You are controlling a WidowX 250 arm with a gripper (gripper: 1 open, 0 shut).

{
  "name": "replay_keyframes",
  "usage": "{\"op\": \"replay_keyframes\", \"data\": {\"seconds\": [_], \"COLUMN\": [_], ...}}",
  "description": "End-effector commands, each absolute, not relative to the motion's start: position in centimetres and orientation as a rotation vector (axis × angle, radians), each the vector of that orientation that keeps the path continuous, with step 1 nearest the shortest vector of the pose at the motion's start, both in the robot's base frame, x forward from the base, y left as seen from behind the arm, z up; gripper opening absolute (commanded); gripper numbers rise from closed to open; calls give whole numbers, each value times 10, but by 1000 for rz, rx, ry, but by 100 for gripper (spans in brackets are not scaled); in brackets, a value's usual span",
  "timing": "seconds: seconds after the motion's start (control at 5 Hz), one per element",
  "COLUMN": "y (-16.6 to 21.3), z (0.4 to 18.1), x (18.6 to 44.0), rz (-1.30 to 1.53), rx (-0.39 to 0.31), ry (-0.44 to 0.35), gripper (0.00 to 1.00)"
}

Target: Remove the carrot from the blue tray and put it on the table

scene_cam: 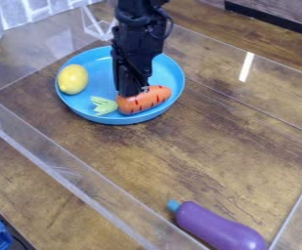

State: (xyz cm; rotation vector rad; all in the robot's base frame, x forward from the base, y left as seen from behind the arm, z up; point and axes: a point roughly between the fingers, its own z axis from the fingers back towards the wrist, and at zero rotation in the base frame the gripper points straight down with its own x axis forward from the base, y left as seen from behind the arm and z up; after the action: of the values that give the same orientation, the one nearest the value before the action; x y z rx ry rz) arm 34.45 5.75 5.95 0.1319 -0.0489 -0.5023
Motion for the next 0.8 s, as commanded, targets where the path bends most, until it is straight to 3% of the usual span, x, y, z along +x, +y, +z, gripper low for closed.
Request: {"op": "replay_keyframes", "data": {"seconds": [0.0,0.6], "y": [56,55], "z": [88,104], "x": [352,366], "rz": [-573,-658], "rx": [156,186], "ry": [-127,-151], "gripper": [0,0]}}
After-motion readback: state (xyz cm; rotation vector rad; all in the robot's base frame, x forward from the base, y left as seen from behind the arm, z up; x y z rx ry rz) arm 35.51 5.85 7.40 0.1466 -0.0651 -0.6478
